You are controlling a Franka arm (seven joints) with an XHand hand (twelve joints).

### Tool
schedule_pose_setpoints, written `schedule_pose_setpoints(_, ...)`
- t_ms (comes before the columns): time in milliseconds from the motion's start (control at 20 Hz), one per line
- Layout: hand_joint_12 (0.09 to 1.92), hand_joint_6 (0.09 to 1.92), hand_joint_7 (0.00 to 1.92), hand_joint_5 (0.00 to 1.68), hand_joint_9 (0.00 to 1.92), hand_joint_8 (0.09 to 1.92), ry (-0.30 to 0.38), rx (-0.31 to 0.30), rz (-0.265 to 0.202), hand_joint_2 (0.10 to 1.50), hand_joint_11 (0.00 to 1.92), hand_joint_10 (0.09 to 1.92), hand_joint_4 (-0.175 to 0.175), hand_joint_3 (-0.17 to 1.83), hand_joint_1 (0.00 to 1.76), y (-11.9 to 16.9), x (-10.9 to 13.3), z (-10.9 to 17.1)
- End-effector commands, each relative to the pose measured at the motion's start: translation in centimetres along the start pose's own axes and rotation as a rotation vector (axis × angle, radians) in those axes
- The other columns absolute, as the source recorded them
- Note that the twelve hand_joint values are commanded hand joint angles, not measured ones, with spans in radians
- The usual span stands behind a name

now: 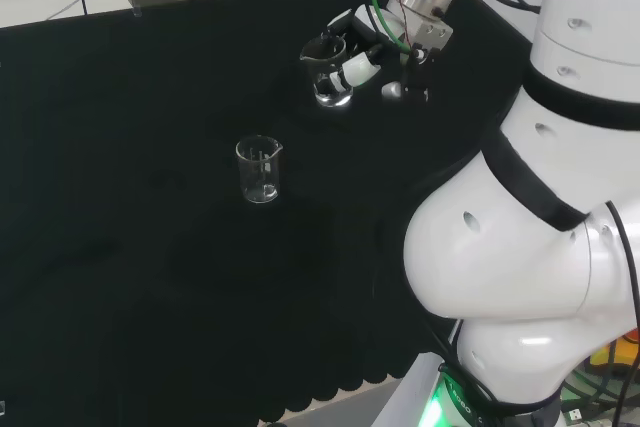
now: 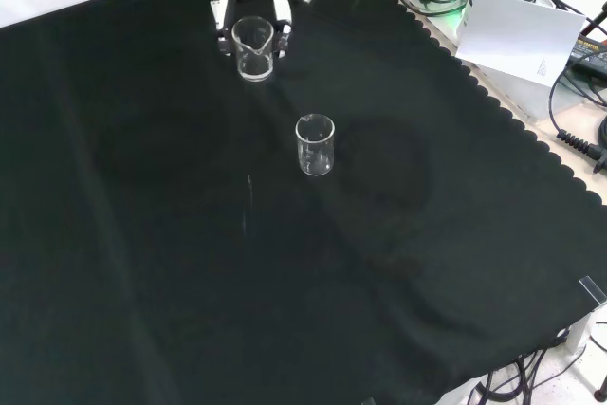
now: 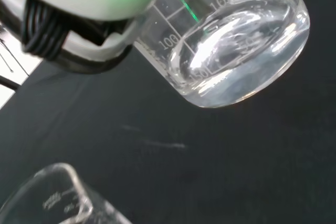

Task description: Pour the water from the handheld beaker into the one on the table.

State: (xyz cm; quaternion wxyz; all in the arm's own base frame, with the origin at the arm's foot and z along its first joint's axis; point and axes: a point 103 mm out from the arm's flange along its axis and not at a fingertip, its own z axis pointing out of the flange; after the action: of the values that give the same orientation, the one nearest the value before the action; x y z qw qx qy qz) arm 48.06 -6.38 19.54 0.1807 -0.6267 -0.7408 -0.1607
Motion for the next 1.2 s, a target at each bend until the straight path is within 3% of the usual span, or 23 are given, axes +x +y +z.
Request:
schedule_pose_setpoints(50, 0.68, 0.62, 1.71, 1.34, 1.71, 0.11, -0.095, 0.077, 0.05, 0.57, 1.42, 0.09, 0.175, 0.77, 1.15, -3.1, 2.3, -0.2)
schedule_pose_setpoints(250, 0.69, 0.64, 1.71, 1.33, 1.71, 0.11, -0.16, 0.134, 0.1, 0.57, 1.41, 0.09, 0.175, 0.78, 1.15, -4.0, 3.1, 0.0)
schedule_pose_setpoints(450, 0.7, 0.71, 1.7, 1.29, 1.71, 0.12, -0.23, 0.16, 0.119, 0.57, 1.4, 0.09, 0.175, 0.81, 1.14, -4.7, 3.9, 0.7)
schedule_pose_setpoints(800, 0.71, 0.81, 1.7, 1.25, 1.71, 0.16, -0.356, 0.268, 0.161, 0.57, 1.4, 0.09, 0.175, 0.85, 1.14, -4.8, 2.7, 2.5)
schedule_pose_setpoints(1100, 0.7, 0.87, 1.66, 1.23, 1.71, 0.28, -0.43, 0.287, 0.19, 0.56, 1.4, 0.09, 0.175, 0.9, 1.13, -5.3, 2.0, 2.8)
schedule_pose_setpoints(1200, 0.71, 0.88, 1.61, 1.23, 1.71, 0.39, -0.433, 0.282, 0.193, 0.55, 1.4, 0.09, 0.175, 0.9, 1.13, -5.5, 1.8, 2.7)
